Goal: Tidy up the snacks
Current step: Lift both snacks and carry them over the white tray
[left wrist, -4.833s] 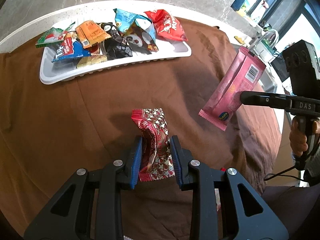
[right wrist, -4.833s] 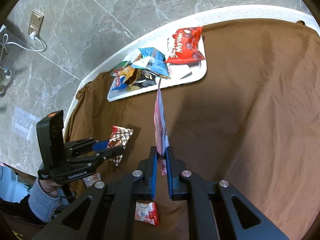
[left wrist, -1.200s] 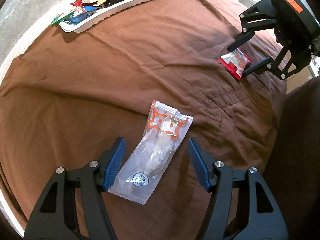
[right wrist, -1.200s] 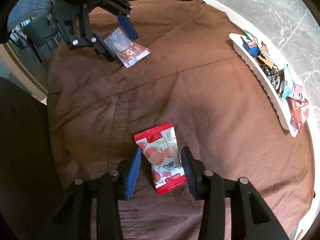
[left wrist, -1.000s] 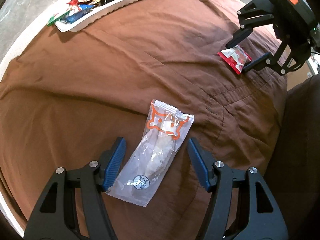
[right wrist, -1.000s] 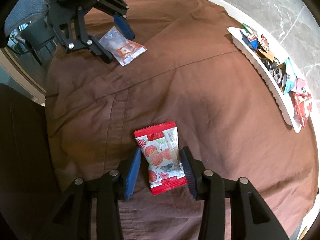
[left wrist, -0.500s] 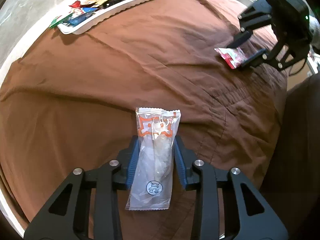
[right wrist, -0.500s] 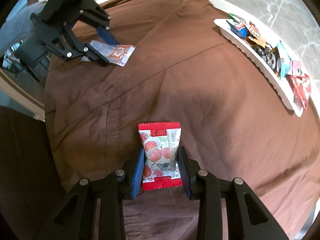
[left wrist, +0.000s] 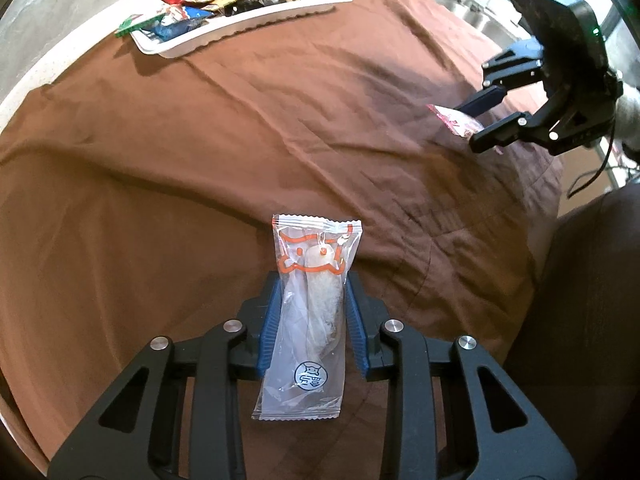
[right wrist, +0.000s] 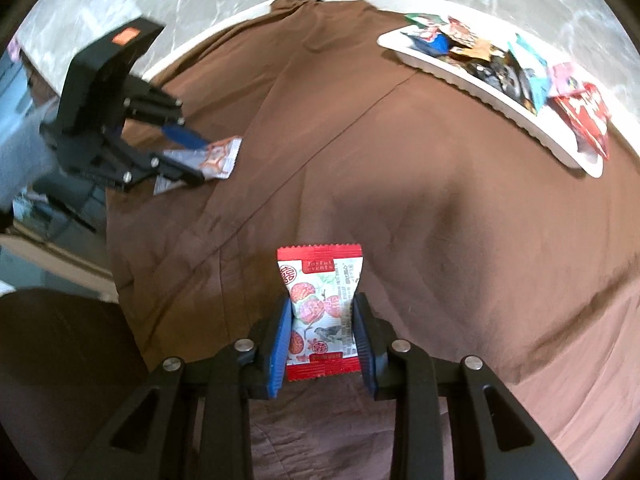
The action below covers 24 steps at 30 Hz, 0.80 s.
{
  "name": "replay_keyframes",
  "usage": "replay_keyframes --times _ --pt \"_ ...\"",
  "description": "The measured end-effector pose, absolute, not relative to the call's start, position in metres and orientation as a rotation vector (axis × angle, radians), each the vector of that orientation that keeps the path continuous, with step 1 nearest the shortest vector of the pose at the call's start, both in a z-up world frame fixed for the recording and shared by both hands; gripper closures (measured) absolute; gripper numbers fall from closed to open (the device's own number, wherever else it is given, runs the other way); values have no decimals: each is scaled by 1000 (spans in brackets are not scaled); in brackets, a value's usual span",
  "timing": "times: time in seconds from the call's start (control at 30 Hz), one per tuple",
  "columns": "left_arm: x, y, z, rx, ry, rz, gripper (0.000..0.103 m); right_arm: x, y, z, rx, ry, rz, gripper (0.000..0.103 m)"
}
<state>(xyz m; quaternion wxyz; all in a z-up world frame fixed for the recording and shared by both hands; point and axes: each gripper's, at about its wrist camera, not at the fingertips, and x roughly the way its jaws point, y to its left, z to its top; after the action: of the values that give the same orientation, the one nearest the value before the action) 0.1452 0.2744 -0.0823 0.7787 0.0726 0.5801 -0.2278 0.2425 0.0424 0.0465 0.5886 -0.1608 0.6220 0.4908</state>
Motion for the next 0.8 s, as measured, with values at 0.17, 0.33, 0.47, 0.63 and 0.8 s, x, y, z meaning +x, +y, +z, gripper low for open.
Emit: replay_keyframes --times 0.17,0.33,0.47,0.63,0.8 --pt "152 276 -72 98 1237 -489 74 248 34 52 -274 1472 1108 71" --pt "162 276 -62 53 1208 -484 74 245 32 57 -227 1475 1090 71" --pt "172 274 -55 27 1189 -469 74 250 30 59 -194 1478 1076 71" --pt "188 272 -51 -11 1181 -447 74 260 26 61 -151 1479 1058 71" --pt "205 271 -49 -39 1177 -407 74 271 22 64 -102 1482 1038 71"
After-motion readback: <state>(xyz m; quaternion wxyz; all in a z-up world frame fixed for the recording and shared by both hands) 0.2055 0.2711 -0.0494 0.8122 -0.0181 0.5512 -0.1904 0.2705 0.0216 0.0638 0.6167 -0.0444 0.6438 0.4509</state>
